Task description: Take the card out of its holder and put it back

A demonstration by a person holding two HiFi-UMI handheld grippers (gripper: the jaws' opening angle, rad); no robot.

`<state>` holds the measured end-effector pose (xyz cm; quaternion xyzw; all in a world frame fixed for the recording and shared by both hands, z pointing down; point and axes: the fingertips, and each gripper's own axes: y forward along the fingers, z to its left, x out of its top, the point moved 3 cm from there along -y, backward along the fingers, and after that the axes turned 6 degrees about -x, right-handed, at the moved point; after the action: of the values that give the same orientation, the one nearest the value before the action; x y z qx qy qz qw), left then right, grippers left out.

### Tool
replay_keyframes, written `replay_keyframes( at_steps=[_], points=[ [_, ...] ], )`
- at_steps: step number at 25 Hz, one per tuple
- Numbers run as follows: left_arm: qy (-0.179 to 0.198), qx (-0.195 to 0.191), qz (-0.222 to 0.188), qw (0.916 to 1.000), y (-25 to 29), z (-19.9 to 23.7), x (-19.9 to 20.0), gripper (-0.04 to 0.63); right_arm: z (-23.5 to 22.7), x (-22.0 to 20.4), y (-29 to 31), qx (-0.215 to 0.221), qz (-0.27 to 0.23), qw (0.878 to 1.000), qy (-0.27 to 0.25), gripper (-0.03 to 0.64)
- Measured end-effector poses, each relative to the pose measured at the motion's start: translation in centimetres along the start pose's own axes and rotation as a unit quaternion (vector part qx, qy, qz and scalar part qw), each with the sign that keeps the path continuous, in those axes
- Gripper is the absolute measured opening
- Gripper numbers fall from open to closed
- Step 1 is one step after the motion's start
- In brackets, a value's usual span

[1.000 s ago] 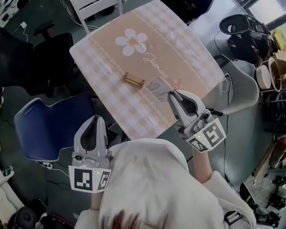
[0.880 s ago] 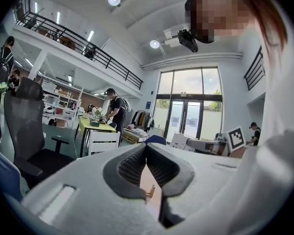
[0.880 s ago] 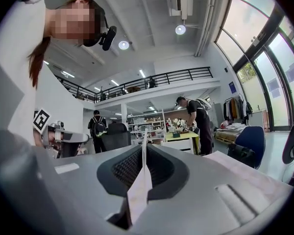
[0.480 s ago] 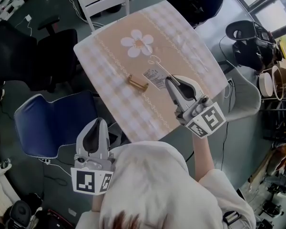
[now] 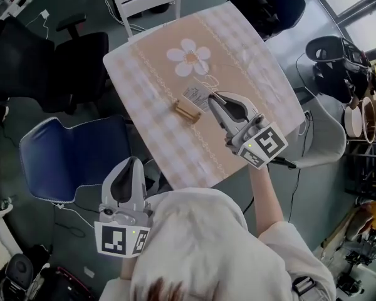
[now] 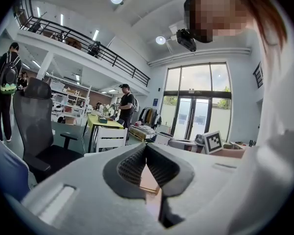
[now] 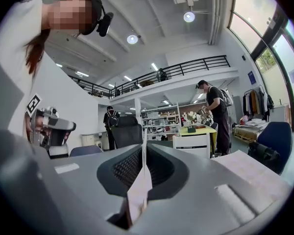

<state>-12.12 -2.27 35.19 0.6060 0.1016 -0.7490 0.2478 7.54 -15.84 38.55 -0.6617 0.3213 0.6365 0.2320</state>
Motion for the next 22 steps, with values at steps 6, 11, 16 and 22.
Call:
replay_keyframes(
  at_steps=[6, 11, 16, 22],
  points=[
    [-0.001, 0.008, 0.008, 0.9999, 0.4, 0.2, -0.1, 0.000, -0.3, -2.2, 1.8, 0.030, 0.011, 0.999, -0.008, 0.020],
    [-0.002, 0.010, 0.014, 0.9998, 0.8, 0.3, -0.3, 0.000, -1.3, -4.5, 2.6, 0.034, 0.029, 0.999, 0.004, 0.020],
    [-0.004, 0.008, 0.019, 0.9998, 1.3, 0.3, -0.3, 0.000, -1.7, -5.8, 2.7, 0.035, 0.040, 0.998, 0.015, 0.020],
    [-0.004, 0.008, 0.021, 0.9997, 1.3, 0.5, -0.4, 0.000, -1.7, -7.6, 3.1, 0.040, 0.045, 0.998, 0.029, 0.020]
  ],
)
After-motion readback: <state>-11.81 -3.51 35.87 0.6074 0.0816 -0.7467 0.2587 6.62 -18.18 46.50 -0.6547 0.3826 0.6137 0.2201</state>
